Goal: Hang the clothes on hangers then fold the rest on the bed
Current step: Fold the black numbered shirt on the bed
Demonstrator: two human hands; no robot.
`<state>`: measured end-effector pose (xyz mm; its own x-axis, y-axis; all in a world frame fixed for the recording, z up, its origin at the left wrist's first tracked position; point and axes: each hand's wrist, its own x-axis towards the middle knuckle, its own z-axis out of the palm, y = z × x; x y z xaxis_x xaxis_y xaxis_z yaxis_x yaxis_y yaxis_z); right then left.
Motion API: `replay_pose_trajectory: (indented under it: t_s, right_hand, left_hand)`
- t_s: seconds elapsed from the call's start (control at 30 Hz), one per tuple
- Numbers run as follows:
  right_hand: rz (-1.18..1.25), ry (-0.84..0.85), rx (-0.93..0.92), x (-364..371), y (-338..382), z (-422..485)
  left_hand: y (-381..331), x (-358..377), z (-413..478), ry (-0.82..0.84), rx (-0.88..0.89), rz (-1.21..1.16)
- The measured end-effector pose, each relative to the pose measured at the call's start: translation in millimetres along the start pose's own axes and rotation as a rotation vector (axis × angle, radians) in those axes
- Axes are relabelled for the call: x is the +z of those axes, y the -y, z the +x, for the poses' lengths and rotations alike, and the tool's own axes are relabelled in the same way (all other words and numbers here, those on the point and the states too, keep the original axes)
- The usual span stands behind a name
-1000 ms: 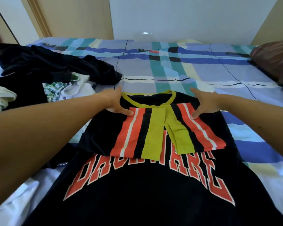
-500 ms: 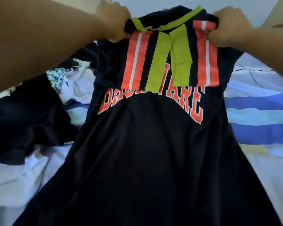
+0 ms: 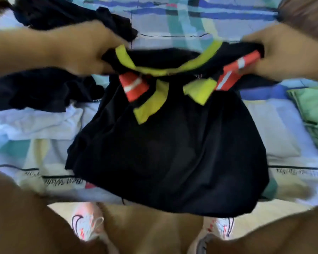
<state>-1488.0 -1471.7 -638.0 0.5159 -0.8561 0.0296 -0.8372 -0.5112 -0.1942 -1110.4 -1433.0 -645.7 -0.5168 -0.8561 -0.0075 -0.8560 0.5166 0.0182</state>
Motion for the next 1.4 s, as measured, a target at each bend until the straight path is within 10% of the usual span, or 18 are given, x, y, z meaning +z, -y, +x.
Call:
replay_pose_trajectory:
  t_s: [0.23,0.5,0.67,0.73,0.9,1.17,1.4]
  right_hand:
    - [-0.055,0.583,-0.074,81,0,-84]
    - [0.478,0.231,0.091,39,-8,-66]
    - [0.302,0.893,0.046,54,-7,-84]
    - [0.303,0.736,0.048,62,-12,-74]
    - [0.43,0.062,0.439,86,-66,-12]
    - [0.9,0.219,0.667,110,-95,36]
    - [0.868,0.248,0.59,77,-121,46]
  left_hand:
    - [-35,83,-84,0.144,0.131,0.01]
    - [-2,43,-67,-0.183,0.108,-0.231]
    - [-17,57,-81,0.585,0.08,-0.377]
    - [-10,71,-72,0.538,-0.033,-0.461]
    - [39,97,-8,-0.174,-0.25,-0.344]
    - [92,136,59,0.149,-0.452,-0.271]
    - [93,126,56,-0.102,-0.299,-0.333]
